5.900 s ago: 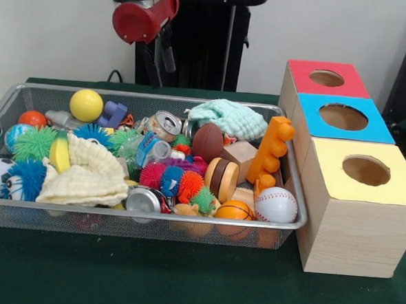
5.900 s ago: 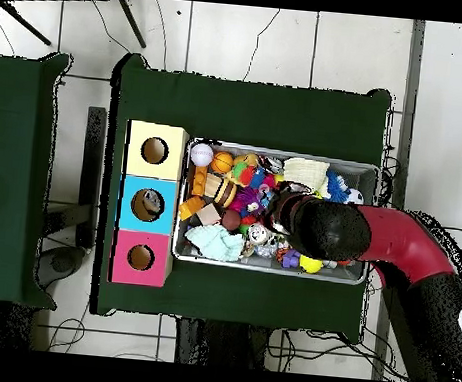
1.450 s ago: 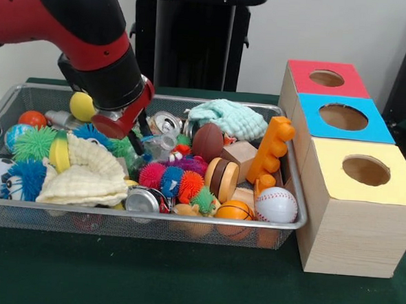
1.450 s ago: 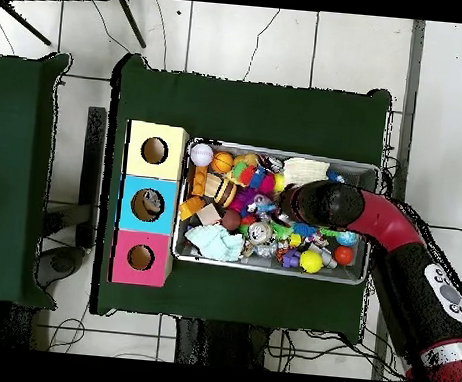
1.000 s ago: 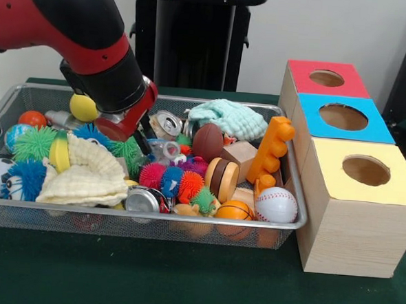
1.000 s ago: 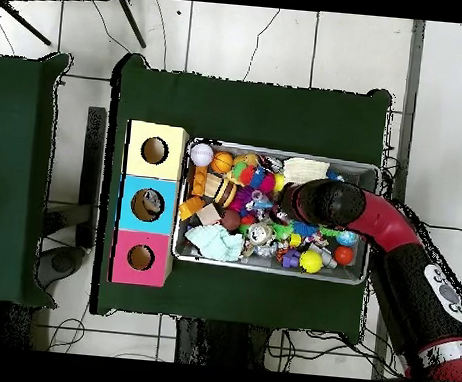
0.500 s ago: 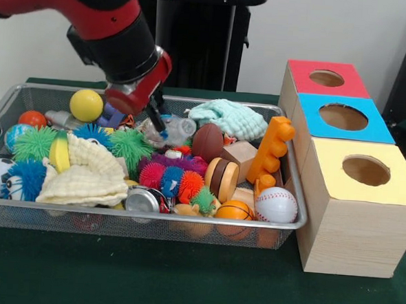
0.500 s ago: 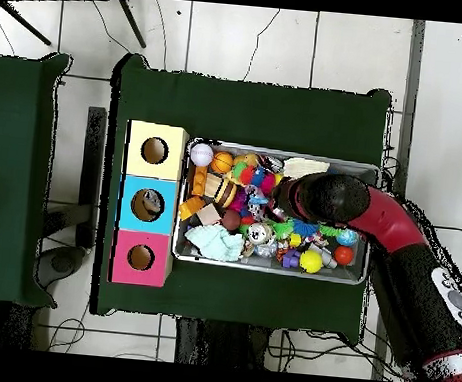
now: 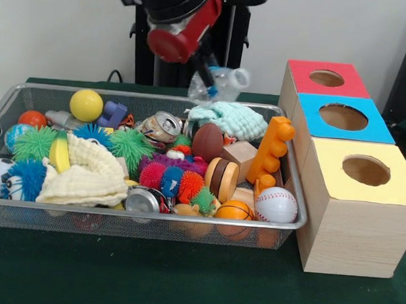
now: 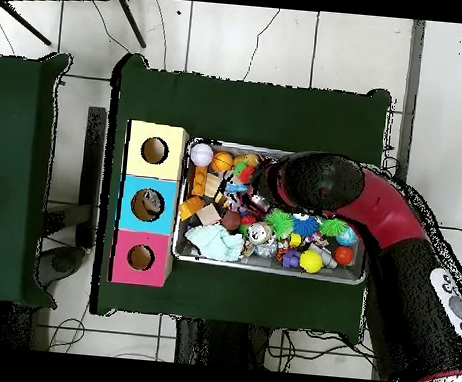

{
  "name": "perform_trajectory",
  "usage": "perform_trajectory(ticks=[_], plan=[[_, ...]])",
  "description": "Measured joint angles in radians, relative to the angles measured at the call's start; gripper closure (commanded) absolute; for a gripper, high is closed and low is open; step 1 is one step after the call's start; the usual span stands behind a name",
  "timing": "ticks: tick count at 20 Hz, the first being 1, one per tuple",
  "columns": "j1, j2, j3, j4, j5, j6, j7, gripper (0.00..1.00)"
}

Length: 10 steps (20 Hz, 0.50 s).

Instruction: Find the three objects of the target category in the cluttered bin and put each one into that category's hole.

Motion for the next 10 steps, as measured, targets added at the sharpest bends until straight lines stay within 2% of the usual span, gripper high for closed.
perform_trajectory(ticks=[2, 5, 6, 10], plan=[[0.002, -0.019, 0.028, 0.033, 0.093, -0.019, 0.0, 1.0], [-0.002, -0.021, 0.068, 0.071, 0.173, -0.07, 0.0, 1.0], [-0.008, -0.014, 0.104, 0.101, 0.219, -0.128, 0.0, 1.0], [-0.03, 0.022, 0.189, 0.163, 0.279, -0.277, 0.0, 1.0]])
